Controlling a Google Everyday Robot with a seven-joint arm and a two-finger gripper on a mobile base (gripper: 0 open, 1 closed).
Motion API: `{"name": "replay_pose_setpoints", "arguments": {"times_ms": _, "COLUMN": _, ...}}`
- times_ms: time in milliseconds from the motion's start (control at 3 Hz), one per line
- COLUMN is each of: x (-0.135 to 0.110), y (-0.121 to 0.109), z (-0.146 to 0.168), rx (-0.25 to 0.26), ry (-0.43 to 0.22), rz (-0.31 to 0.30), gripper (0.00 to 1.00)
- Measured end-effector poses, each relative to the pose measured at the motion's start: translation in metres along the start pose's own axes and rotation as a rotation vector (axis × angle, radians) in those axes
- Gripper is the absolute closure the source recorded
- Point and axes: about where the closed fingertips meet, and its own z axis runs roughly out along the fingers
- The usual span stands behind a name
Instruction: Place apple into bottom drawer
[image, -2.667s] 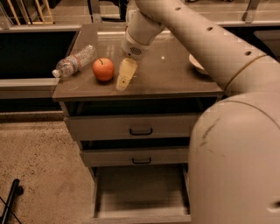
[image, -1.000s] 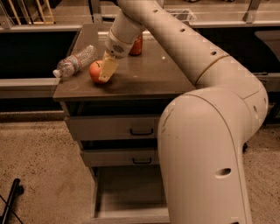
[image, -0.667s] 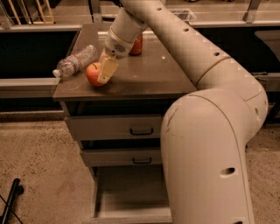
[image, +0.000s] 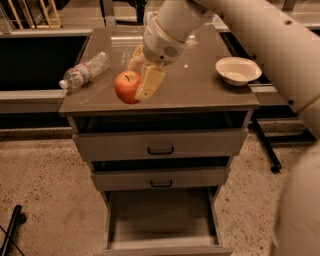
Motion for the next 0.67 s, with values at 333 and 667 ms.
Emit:
{"name": "replay_pose_setpoints", "arguments": {"times_ms": 333, "x": 0.013, "y": 0.028, "z": -0.006, "rx": -0.017, "ry": 0.036, "rz": 0.018, "gripper": 1.00}}
{"name": "replay_pose_setpoints", "arguments": {"times_ms": 667, "x": 0.017, "y": 0.021, "z": 0.013, "rx": 0.001, "ry": 0.019, "rz": 0.044, "gripper": 1.00}}
